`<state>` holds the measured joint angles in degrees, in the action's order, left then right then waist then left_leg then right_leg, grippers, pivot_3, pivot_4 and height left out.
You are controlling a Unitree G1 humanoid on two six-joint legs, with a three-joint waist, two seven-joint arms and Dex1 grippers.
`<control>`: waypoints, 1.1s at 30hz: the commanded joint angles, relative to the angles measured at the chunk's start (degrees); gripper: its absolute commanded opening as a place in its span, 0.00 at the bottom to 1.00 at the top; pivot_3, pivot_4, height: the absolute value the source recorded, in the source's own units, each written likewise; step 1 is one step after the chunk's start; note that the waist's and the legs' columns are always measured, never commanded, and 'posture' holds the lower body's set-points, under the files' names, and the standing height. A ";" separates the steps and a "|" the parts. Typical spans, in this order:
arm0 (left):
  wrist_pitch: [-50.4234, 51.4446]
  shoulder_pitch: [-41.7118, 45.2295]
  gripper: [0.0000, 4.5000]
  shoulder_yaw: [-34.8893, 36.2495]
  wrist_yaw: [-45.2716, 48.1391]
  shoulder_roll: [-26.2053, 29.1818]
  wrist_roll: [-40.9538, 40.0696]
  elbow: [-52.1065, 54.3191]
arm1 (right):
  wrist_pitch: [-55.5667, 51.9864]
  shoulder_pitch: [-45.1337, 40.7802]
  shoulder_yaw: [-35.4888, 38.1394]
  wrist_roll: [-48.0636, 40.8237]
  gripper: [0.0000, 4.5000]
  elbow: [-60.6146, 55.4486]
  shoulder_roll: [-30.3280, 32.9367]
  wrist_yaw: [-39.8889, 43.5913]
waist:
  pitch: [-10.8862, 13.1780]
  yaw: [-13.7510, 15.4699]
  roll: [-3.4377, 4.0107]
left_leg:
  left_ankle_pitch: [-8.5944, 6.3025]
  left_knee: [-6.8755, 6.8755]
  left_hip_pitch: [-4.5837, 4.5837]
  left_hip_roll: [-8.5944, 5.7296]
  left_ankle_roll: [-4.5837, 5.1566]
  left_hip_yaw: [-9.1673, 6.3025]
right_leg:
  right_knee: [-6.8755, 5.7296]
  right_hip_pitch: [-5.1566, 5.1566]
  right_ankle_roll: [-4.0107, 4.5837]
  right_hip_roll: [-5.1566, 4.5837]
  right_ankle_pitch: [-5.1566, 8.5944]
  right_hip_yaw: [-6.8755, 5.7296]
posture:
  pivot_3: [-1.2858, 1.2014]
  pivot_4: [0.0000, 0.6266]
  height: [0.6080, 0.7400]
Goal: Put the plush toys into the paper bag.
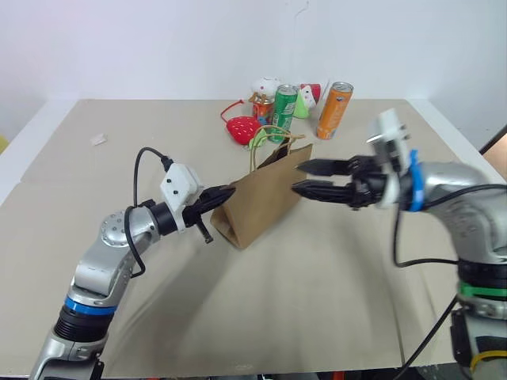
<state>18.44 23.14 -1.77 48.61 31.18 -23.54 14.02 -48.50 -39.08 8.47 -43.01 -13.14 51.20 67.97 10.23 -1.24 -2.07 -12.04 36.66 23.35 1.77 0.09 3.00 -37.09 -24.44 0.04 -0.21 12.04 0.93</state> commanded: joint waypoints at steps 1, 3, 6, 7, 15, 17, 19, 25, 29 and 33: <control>-5.00 3.38 0.00 2.50 11.23 4.36 -3.10 -3.27 | 4.23 1.15 2.29 0.17 0.99 -0.79 4.18 5.94 | 0.00 0.00 -0.01 | 0.00 -0.04 0.00 0.00 0.00 0.01 | 0.00 -0.02 0.02 0.01 0.02 0.01 | 0.52 0.24 1.00; -5.52 3.45 0.00 3.11 14.22 5.43 -4.83 -2.77 | 5.41 1.97 2.77 0.58 0.99 -0.11 5.66 7.02 | 0.00 0.00 0.00 | 0.00 -0.04 0.03 0.01 0.00 -0.01 | 0.01 -0.04 0.03 0.02 0.03 -0.03 | 0.52 0.24 1.00; -4.97 1.77 0.00 4.29 17.23 7.20 -7.53 0.75 | 5.24 2.42 4.11 0.62 0.99 0.78 7.89 7.37 | 0.01 -0.01 0.01 | -0.01 -0.04 0.06 -0.03 0.00 0.04 | 0.01 -0.06 -0.02 -0.09 0.04 0.01 | 0.52 0.24 1.00; -4.55 1.20 0.00 4.81 18.04 7.86 -8.58 2.06 | 4.75 2.33 4.47 0.34 0.99 0.98 8.60 7.28 | 0.01 -0.01 0.01 | -0.01 -0.04 0.06 -0.04 0.01 0.05 | 0.01 -0.06 -0.03 -0.10 0.04 0.02 | 0.52 0.24 1.00; -3.00 -1.06 0.00 5.30 21.52 9.94 -13.11 7.82 | 3.16 2.24 4.54 -1.25 0.99 0.59 11.49 8.42 | 0.02 -0.02 0.02 | -0.01 -0.03 0.05 -0.03 0.00 0.06 | 0.01 -0.09 -0.06 -0.12 0.04 0.03 | 0.52 0.24 1.00; -3.15 -1.62 0.00 4.60 22.59 9.94 -13.64 8.94 | 2.62 2.38 4.42 -2.00 0.99 0.00 12.01 8.71 | 0.02 0.00 0.01 | -0.01 -0.03 0.05 -0.03 0.00 0.06 | 0.01 -0.09 -0.06 -0.11 0.05 0.02 | 0.52 0.24 1.00; -3.14 -1.68 0.00 3.97 23.69 9.83 -14.19 9.63 | 2.01 2.63 4.44 -2.68 0.99 -0.43 12.47 9.02 | 0.02 0.00 0.01 | -0.01 -0.03 0.05 -0.03 0.00 0.06 | 0.01 -0.09 -0.06 -0.11 0.05 0.02 | 0.52 0.24 1.00; -3.11 1.71 0.00 3.33 25.62 9.55 -14.54 7.58 | 1.39 3.78 4.57 -3.42 0.99 -1.50 12.61 8.41 | 0.02 0.04 0.01 | -0.01 -0.01 0.07 -0.04 0.00 0.05 | 0.01 -0.09 -0.06 -0.11 0.05 0.01 | 0.52 0.24 1.00; -6.83 0.60 0.00 1.17 28.88 10.06 -10.50 4.72 | 1.45 4.25 4.38 -3.76 0.99 -2.21 12.30 7.65 | 0.02 -0.03 0.02 | -0.01 -0.02 0.02 -0.04 0.00 0.10 | 0.01 -0.08 -0.07 -0.09 0.04 0.01 | 0.52 0.24 1.00; -12.41 1.22 0.00 -0.87 29.34 9.38 -4.44 -0.63 | 1.58 4.09 3.49 -3.96 0.99 -3.15 11.28 6.73 | 0.02 0.02 0.02 | -0.01 -0.02 0.03 -0.02 0.00 0.07 | 0.01 -0.08 -0.06 -0.07 0.05 0.02 | 0.52 0.24 1.00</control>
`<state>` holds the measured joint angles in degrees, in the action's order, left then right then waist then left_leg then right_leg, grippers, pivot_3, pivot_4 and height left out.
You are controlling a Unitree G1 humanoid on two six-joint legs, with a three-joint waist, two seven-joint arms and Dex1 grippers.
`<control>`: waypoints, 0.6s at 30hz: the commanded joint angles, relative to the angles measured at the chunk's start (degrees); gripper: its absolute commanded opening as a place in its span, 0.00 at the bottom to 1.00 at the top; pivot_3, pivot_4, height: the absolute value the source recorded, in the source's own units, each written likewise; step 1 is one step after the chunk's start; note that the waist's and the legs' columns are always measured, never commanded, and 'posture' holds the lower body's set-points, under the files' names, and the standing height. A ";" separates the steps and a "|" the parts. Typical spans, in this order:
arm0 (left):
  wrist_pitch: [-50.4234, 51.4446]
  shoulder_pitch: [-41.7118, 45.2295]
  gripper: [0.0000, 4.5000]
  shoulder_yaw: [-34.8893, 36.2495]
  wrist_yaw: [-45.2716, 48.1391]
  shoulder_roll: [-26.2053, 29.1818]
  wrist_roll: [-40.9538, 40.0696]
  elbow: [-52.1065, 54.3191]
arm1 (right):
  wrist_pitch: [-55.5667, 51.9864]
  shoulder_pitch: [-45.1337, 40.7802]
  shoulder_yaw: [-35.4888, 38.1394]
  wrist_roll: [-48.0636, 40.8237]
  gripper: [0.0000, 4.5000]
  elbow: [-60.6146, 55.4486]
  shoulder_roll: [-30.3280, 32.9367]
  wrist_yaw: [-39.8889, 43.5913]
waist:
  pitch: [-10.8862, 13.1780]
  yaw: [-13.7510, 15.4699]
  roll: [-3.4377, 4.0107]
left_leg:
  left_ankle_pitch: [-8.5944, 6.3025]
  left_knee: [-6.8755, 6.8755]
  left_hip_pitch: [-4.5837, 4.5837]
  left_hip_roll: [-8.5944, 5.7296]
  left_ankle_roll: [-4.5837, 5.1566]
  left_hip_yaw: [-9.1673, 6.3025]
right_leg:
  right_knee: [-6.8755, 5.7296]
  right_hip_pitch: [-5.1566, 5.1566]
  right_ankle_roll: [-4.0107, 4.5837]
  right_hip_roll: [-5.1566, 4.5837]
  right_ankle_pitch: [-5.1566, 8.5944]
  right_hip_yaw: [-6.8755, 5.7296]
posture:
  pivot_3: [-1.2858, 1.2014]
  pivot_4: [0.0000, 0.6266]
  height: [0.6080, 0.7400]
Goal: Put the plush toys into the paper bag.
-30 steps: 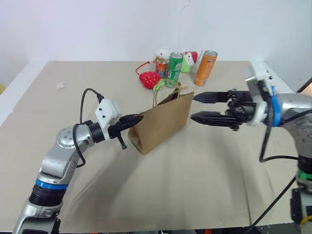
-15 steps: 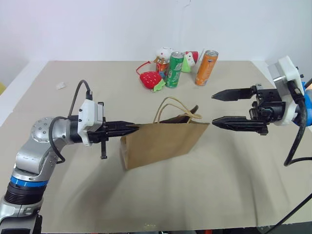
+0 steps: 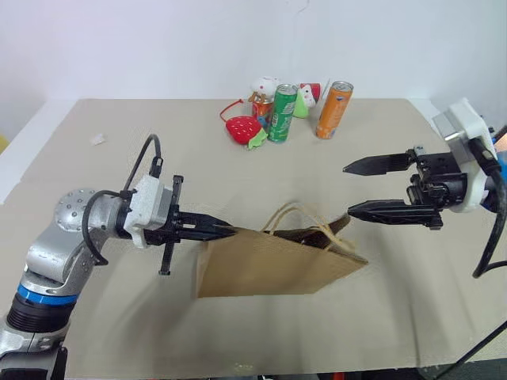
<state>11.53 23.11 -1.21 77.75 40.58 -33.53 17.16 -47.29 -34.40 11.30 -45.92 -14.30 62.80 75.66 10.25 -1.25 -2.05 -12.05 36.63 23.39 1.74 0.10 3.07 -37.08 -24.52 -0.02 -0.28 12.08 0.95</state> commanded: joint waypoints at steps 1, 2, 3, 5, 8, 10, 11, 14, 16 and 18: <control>-5.78 1.63 0.00 -1.03 0.26 0.34 5.98 -5.03 | 0.38 -0.82 0.38 -1.09 0.99 -2.11 -0.71 -1.25 | 0.00 0.03 0.00 | 0.00 0.00 0.01 0.00 0.00 -0.01 | 0.00 0.00 0.00 0.00 0.00 0.00 | 0.52 0.24 1.00; -5.75 1.90 0.00 -0.48 0.17 0.70 6.04 -5.72 | 0.40 -1.01 0.19 -1.08 0.99 -2.13 -0.96 -1.43 | 0.00 0.05 0.00 | 0.00 0.01 0.01 0.00 0.00 -0.02 | 0.00 0.00 0.00 -0.01 0.00 0.00 | 0.52 0.24 1.00; -4.76 2.08 0.09 0.25 0.28 1.31 5.23 -5.72 | 0.47 -1.10 0.10 -1.04 1.00 -2.05 -1.12 -1.52 | 0.00 0.05 0.00 | 0.00 0.02 0.01 -0.02 0.00 -0.02 | 0.00 0.02 -0.01 -0.03 -0.01 0.00 | 0.52 0.24 1.00; -2.64 2.37 0.17 1.67 -0.32 2.10 3.45 -4.79 | 0.56 -1.06 0.19 -1.08 1.00 -1.79 -1.28 -1.65 | 0.00 0.07 0.00 | 0.00 0.05 0.00 -0.03 0.00 0.00 | 0.00 0.05 -0.03 -0.05 -0.02 0.00 | 0.52 0.24 1.00; 3.10 2.65 0.42 4.84 -3.28 3.96 -0.77 -0.87 | 0.93 -0.68 0.65 -0.43 1.00 -0.36 -1.56 -1.90 | 0.00 0.05 0.00 | 0.00 0.04 0.02 -0.02 0.00 0.01 | 0.00 0.01 -0.04 -0.06 -0.02 0.00 | 0.52 0.24 1.00; 7.41 2.64 0.56 8.01 -6.76 5.38 -3.84 2.53 | 2.15 -0.08 0.71 0.87 1.00 1.52 -1.45 -1.56 | 0.00 0.05 0.00 | 0.00 0.04 0.03 0.00 0.00 0.00 | 0.00 0.01 -0.04 -0.05 -0.02 0.00 | 0.52 0.24 1.00; 8.60 2.82 0.59 9.54 -9.09 5.45 -4.31 3.50 | 2.70 0.03 0.68 1.41 1.00 2.53 -1.49 -1.53 | 0.01 0.05 -0.02 | 0.00 0.02 0.04 0.00 0.00 -0.01 | 0.00 -0.01 -0.03 -0.04 -0.01 0.00 | 0.52 0.24 1.00; 11.29 3.20 0.74 12.68 -14.81 5.47 -5.15 5.29 | 4.37 -0.07 0.27 2.68 1.00 4.77 -1.56 -1.16 | 0.04 0.03 -0.04 | 0.00 0.03 0.03 0.01 0.00 -0.01 | 0.00 -0.01 -0.03 -0.05 -0.01 0.01 | 0.52 0.24 1.00; 12.28 3.57 0.74 14.15 -18.13 5.39 -4.56 5.10 | 4.98 -0.64 0.04 3.02 1.00 6.12 -1.96 -1.16 | 0.04 0.04 -0.04 | 0.00 0.03 0.03 0.01 0.00 -0.01 | 0.00 -0.01 -0.04 -0.04 -0.02 0.01 | 0.52 0.24 1.00; 13.32 3.76 0.74 15.20 -20.40 5.34 -4.22 4.00 | 5.37 -1.25 -0.17 3.28 1.00 7.11 -2.40 -1.30 | 0.04 0.03 -0.04 | 0.00 0.03 0.00 0.01 0.00 -0.01 | -0.01 0.01 -0.04 -0.03 -0.02 0.01 | 0.52 0.24 1.00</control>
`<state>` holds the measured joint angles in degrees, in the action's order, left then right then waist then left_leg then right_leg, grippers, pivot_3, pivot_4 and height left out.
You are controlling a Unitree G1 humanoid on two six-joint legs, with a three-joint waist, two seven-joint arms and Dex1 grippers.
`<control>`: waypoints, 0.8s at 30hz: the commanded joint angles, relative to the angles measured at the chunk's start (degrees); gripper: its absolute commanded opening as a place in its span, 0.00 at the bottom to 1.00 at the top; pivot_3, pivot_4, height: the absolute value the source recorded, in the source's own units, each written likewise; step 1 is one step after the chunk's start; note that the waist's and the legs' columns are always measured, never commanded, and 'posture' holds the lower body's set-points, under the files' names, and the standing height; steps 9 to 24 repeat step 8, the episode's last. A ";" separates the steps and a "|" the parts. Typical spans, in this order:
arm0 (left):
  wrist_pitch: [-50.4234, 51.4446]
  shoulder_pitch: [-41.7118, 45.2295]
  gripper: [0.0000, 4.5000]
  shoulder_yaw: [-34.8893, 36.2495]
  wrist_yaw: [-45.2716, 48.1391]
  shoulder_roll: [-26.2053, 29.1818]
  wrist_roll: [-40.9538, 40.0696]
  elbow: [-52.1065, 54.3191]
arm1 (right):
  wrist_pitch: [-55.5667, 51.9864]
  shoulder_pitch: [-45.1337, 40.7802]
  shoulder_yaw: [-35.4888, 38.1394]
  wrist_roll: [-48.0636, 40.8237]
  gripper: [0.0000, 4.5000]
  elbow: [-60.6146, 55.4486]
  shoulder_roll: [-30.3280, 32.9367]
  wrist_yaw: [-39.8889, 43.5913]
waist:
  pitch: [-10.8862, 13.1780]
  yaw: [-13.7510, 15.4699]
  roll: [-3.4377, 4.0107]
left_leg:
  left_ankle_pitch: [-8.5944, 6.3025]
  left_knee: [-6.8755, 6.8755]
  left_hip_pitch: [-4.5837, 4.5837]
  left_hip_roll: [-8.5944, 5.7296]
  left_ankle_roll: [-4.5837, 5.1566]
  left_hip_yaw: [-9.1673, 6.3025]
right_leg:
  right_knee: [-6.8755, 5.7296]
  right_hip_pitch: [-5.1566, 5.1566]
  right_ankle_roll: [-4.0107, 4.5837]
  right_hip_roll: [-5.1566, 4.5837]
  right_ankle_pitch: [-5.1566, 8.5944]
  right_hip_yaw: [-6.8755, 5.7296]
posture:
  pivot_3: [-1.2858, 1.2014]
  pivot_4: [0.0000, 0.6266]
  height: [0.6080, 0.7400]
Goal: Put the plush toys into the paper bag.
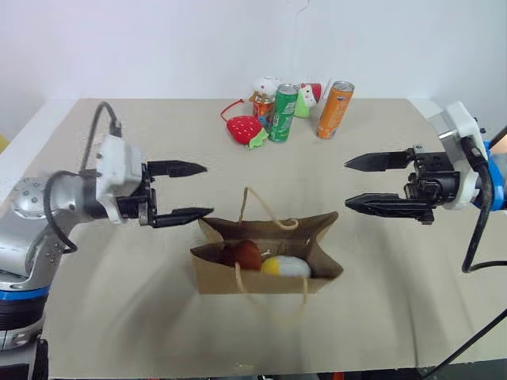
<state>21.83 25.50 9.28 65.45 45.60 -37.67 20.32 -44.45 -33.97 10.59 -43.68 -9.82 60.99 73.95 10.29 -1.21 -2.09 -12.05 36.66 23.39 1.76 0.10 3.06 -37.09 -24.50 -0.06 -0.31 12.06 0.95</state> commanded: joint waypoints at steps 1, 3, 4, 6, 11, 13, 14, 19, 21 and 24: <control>1.42 0.51 0.74 4.15 -8.75 0.26 2.68 -1.43 | 3.41 -2.16 0.23 1.63 1.00 3.83 -1.27 0.24 | 0.00 -0.01 0.00 | 0.00 0.00 -0.01 0.00 0.00 0.00 | -0.01 0.02 0.00 0.01 0.00 0.00 | 0.52 0.24 1.00; -1.68 -1.34 0.74 2.47 -10.15 -0.01 7.77 -5.73 | 5.12 -2.67 -0.14 2.82 1.00 6.45 -2.50 -0.20 | 0.00 -0.01 0.00 | 0.00 0.01 -0.01 0.00 -0.01 0.00 | -0.01 0.02 0.00 0.02 0.00 0.00 | 0.52 0.24 1.00; -2.86 -2.03 0.74 1.59 -11.02 -0.25 9.72 -7.29 | 5.90 -2.69 -0.15 3.50 1.00 7.82 -2.96 -0.39 | -0.01 -0.04 0.00 | 0.00 0.00 -0.01 0.00 0.00 0.00 | -0.01 0.02 0.00 0.02 0.00 0.00 | 0.52 0.24 1.00; -4.57 -2.90 0.74 0.43 -12.66 -0.71 12.65 -9.50 | 7.86 -1.93 -0.11 5.20 1.00 9.92 -3.20 -0.46 | -0.01 -0.05 0.01 | 0.00 0.00 -0.11 -0.01 0.00 0.05 | -0.02 0.09 0.01 0.05 -0.01 -0.01 | 0.52 0.24 1.00; -7.17 -3.56 0.74 -0.04 -13.55 -1.24 15.13 -11.43 | 9.74 -0.85 0.10 6.56 1.00 11.63 -3.67 -0.69 | -0.01 -0.06 0.01 | 0.00 -0.01 -0.11 0.00 0.00 0.05 | -0.03 0.08 0.01 0.05 -0.01 0.00 | 0.52 0.24 1.00; -7.17 -3.56 0.74 -0.04 -13.55 -1.24 15.13 -11.43 | 9.74 -0.85 0.10 6.56 1.00 11.63 -3.67 -0.69 | -0.01 -0.06 0.01 | 0.00 -0.01 -0.11 0.00 0.00 0.05 | -0.03 0.08 0.01 0.05 -0.01 0.00 | 0.52 0.24 1.00; -7.17 -3.56 0.74 -0.04 -13.55 -1.24 15.13 -11.43 | 9.74 -0.85 0.10 6.56 1.00 11.63 -3.67 -0.69 | -0.01 -0.06 0.01 | 0.00 -0.01 -0.11 0.00 0.00 0.05 | -0.03 0.08 0.01 0.05 -0.01 0.00 | 0.52 0.24 1.00; -7.17 -3.56 0.74 -0.04 -13.55 -1.24 15.13 -11.43 | 9.74 -0.85 0.10 6.56 1.00 11.63 -3.67 -0.69 | -0.01 -0.06 0.01 | 0.00 -0.01 -0.11 0.00 0.00 0.05 | -0.03 0.08 0.01 0.05 -0.01 0.00 | 0.52 0.24 1.00; -7.17 -3.56 0.74 -0.04 -13.55 -1.24 15.13 -11.43 | 9.74 -0.85 0.10 6.56 1.00 11.63 -3.67 -0.69 | -0.01 -0.06 0.01 | 0.00 -0.01 -0.11 0.00 0.00 0.05 | -0.03 0.08 0.01 0.05 -0.01 0.00 | 0.52 0.24 1.00; -7.17 -3.56 0.74 -0.04 -13.55 -1.24 15.13 -11.43 | 9.74 -0.85 0.10 6.56 1.00 11.63 -3.67 -0.69 | -0.01 -0.06 0.01 | 0.00 -0.01 -0.11 0.00 0.00 0.05 | -0.03 0.08 0.01 0.05 -0.01 0.00 | 0.52 0.24 1.00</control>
